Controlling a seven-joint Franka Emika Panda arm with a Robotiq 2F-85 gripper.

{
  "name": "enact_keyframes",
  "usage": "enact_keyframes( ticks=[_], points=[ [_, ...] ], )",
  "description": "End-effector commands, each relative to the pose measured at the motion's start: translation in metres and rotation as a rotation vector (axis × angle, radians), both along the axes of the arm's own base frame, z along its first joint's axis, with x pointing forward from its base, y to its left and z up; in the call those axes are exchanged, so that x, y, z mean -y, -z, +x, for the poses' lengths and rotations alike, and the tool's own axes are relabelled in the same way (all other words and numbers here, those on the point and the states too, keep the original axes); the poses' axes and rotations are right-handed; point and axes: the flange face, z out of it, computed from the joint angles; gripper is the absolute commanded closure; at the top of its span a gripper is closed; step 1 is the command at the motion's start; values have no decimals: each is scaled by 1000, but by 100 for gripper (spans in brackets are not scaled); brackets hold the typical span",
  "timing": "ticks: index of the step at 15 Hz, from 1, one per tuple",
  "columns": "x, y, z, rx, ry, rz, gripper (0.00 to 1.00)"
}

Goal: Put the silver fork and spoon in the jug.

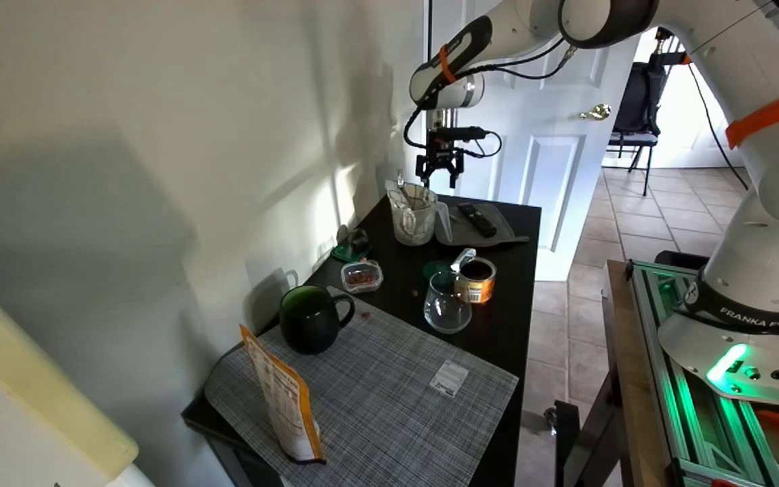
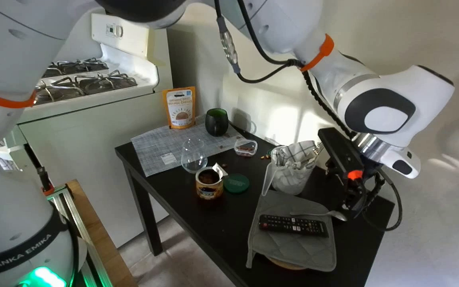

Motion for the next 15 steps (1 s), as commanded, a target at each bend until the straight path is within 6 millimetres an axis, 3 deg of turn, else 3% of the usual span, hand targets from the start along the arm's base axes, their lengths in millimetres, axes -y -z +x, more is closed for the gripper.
enact_keyframes(
  ticks=[1, 3, 5, 9, 13, 15],
  points=[
    [6, 31, 16, -27, 23, 22, 26],
    [7, 45, 20, -40, 37, 17, 34],
    [8, 53, 22, -56, 51, 20, 58],
    [8, 61, 21, -106, 74, 28, 75],
    [7, 65, 19, -183, 98, 25, 67],
    [7, 67, 17, -241, 114, 12, 42]
  ],
)
